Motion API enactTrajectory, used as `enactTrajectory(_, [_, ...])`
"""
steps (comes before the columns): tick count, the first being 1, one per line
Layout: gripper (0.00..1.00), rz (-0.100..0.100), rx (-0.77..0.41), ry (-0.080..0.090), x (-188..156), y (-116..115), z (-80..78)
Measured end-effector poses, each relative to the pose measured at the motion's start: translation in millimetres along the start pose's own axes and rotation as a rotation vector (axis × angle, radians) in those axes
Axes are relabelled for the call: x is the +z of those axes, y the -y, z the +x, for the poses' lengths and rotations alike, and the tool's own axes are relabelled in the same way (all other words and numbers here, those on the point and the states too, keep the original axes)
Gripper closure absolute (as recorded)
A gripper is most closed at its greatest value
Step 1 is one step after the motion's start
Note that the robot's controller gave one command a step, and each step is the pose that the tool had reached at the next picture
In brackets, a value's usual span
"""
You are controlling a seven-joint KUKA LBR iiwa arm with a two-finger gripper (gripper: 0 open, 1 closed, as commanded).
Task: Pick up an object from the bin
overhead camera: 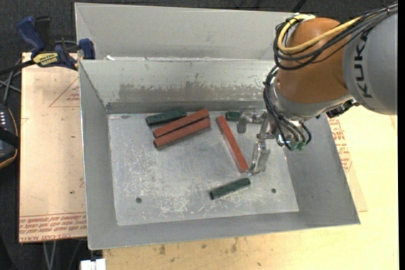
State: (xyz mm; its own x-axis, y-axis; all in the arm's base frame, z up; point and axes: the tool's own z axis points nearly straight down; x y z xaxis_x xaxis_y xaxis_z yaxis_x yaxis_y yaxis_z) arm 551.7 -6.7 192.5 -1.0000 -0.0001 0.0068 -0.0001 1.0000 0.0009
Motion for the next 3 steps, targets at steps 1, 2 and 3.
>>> enactTrajectory(1, [0.0, 0.0, 0.0, 0.008, -4.3, 0.0, -1.6])
enactTrajectory(2, [0.0, 0.002, -0.083, 0.015, 10.1, -6.1, -9.2])
enactTrajectory(3, [0.0, 0.001, -0.432, 0.01, 62.2, 2.9, 13.0])
